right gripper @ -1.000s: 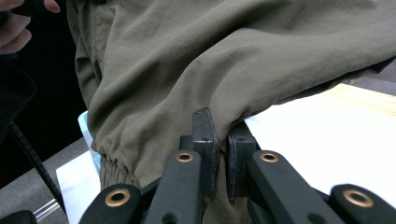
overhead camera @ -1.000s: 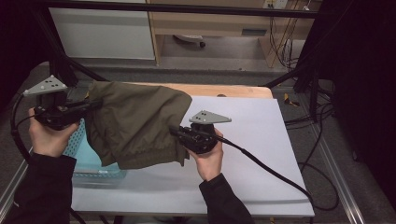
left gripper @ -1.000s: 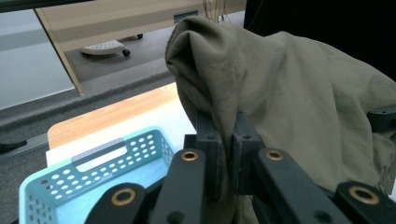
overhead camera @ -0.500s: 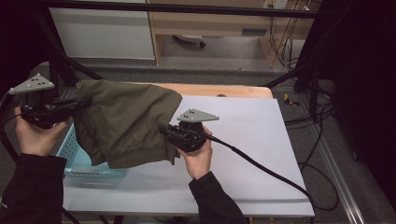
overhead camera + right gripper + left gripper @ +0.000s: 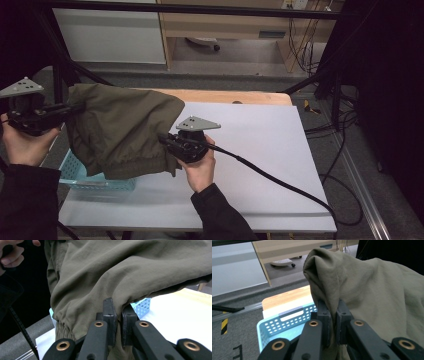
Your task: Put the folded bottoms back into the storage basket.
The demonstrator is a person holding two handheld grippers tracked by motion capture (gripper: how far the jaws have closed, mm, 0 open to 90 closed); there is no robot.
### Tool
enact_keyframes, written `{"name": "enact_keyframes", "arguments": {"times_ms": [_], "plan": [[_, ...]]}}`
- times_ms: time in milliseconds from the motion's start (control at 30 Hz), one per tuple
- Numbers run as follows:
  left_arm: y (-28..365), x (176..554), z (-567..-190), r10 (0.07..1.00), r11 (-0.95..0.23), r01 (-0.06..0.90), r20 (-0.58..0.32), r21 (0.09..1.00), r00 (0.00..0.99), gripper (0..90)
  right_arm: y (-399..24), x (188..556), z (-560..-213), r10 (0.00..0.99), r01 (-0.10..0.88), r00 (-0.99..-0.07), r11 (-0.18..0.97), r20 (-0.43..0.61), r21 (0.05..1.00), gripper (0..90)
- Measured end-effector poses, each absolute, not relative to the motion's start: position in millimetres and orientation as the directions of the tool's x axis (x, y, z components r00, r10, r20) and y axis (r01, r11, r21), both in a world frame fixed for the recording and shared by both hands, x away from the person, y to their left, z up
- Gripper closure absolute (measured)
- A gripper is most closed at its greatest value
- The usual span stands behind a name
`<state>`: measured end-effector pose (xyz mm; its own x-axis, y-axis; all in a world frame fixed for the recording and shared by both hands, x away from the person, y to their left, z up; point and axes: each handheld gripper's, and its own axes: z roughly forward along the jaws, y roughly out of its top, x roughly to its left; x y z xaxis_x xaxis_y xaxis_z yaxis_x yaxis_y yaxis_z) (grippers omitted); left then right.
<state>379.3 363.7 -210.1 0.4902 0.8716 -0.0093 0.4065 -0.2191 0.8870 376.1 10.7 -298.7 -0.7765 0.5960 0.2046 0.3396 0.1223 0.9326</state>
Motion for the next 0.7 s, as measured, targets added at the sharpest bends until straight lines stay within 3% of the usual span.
{"name": "enact_keyframes", "arguments": {"times_ms": [700], "plan": [[394.6, 376.6, -207.3, 0.897, -0.217, 0.434, 0.004, 0.874, 0.441, 84.1, 48.5, 375.8, -303.6, 0.562, 0.341, -0.797, 0.119, 0.220, 0.933, 85.3]]}}
